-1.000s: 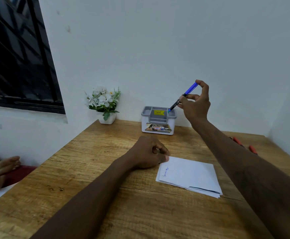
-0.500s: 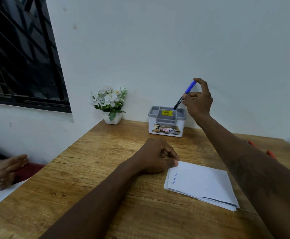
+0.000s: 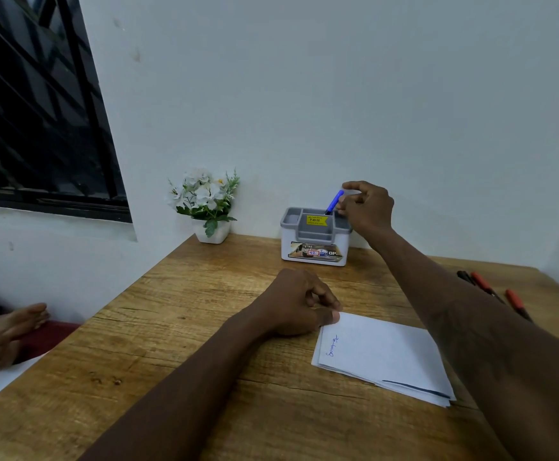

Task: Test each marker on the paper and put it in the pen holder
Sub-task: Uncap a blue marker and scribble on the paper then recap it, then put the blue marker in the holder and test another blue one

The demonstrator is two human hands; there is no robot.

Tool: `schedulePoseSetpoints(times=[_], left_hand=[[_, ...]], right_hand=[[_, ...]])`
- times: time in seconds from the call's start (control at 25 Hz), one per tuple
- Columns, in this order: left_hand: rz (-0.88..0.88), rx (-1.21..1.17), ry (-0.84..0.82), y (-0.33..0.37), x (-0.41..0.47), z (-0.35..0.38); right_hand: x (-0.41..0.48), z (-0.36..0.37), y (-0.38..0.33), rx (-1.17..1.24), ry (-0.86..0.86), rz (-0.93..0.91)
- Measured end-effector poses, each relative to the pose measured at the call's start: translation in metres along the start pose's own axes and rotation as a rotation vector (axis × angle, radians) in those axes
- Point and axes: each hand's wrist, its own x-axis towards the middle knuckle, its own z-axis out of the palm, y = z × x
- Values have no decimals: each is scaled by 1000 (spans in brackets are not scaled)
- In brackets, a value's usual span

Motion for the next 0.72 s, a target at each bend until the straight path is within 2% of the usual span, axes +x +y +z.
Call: schedulePoseSetpoints(times=[0.24,0.44,0.72], left_hand=[[21,13,45,-4,1,3],[38,44,136,-2,4,11],[77,64,101,4,1,15]], right_hand=[[-17,-18,0,-45,18,-23],[-49,-63,2,-86,37,-16],[-72,-142,30,-587,-79,269]])
